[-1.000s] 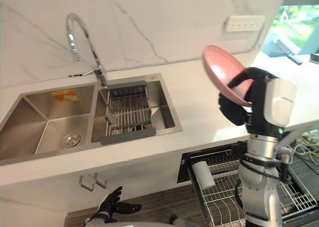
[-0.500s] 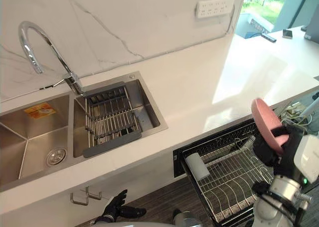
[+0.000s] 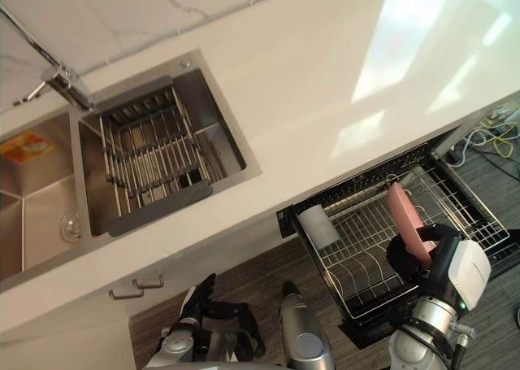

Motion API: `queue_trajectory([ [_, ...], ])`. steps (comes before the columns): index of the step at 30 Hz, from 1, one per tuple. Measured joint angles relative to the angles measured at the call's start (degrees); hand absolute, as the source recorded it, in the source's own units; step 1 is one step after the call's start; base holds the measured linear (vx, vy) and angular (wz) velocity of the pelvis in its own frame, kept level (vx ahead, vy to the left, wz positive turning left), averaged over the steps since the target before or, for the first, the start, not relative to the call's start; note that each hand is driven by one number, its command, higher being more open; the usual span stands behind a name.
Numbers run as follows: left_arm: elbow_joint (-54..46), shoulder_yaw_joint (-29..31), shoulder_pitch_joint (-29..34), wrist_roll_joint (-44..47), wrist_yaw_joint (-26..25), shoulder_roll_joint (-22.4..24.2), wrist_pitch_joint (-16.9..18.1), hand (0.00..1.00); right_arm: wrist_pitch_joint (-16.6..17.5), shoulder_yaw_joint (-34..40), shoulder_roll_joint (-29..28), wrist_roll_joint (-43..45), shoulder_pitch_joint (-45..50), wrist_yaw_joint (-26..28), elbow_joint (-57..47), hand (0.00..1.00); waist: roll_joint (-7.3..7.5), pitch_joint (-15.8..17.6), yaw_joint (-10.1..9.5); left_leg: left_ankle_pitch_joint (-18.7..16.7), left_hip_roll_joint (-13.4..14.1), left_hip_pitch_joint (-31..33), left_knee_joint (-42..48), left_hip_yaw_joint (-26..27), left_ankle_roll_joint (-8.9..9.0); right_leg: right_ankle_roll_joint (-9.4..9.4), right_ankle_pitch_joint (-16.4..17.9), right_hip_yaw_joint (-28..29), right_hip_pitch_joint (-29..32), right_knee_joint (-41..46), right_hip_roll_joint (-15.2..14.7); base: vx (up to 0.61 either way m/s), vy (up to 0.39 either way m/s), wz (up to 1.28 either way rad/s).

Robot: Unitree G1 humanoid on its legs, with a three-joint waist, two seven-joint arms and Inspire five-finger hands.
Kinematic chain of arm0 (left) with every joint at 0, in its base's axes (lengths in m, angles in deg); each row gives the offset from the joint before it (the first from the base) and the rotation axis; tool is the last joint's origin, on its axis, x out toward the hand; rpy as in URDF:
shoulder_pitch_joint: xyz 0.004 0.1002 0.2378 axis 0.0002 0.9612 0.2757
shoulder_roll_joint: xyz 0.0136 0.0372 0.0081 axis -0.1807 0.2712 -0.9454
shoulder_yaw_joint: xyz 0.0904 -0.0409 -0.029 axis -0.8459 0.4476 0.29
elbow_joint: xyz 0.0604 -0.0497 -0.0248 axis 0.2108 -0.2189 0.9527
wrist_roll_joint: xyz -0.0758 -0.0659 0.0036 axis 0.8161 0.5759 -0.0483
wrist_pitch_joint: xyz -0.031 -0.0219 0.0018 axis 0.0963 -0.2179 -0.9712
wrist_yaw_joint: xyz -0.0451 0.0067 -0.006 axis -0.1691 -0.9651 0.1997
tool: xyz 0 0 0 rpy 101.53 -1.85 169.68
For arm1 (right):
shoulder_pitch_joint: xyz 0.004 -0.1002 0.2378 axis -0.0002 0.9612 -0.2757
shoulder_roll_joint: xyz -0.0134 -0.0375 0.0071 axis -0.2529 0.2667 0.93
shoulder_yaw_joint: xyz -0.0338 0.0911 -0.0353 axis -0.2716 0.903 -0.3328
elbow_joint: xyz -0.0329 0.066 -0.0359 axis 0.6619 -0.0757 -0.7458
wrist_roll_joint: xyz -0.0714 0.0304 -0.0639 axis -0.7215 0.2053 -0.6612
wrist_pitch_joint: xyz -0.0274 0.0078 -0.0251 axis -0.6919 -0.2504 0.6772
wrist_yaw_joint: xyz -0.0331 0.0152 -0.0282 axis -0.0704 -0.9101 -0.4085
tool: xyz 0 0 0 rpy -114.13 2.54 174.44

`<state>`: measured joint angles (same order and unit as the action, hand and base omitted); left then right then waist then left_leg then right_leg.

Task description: Walk over to the sink, pick up the cup, carry it to the dishwasher, place the cup inside the dishwasher, then close the dishwasher door

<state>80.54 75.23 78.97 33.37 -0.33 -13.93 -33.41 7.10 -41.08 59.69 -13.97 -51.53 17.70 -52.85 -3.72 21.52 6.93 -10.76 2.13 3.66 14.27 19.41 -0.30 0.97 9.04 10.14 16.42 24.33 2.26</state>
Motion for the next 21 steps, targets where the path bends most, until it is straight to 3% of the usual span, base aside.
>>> queue_trajectory([
  [6, -1.9, 0.9, -2.7, 1.0, -0.8, 0.2, 0.4, 1.0, -0.3, -0.5, 0.4, 0.6, -6.5, -1.3, 2.8, 0.0, 1.3, 3.9, -1.49, -1.2, 0.9, 4.9, 4.4, -0.3, -0.3, 0.03, 0.1, -1.1, 3.2, 1.5, -0.2, -0.02, -0.022, 0.12],
  [12, -2.0, 3.2, -3.9, 1.1, -2.1, 0.5, 0.3, 1.0, -0.4, -0.5, 0.9, 2.8, -9.1, -2.3, 7.9, 0.0, 1.23, 4.6, -2.79, -3.1, 1.9, 8.0, 9.3, -1.0, -0.48, -0.19, 0.3, -3.1, 4.8, 3.5, -0.5, 0.02, -0.007, 0.04],
  [21, -2.4, 5.2, -5.5, 1.1, -3.2, 1.2, 0.4, 1.0, -0.5, 1.3, 0.7, 5.1, -9.1, -4.4, 8.8, 0.0, 1.78, 5.4, -3.63, -8.7, 3.1, 11.5, 17.6, -0.8, -0.99, 0.24, 4.7, -4.7, 7.7, 10.7, -1.3, -0.01, 0.013, 0.08],
])
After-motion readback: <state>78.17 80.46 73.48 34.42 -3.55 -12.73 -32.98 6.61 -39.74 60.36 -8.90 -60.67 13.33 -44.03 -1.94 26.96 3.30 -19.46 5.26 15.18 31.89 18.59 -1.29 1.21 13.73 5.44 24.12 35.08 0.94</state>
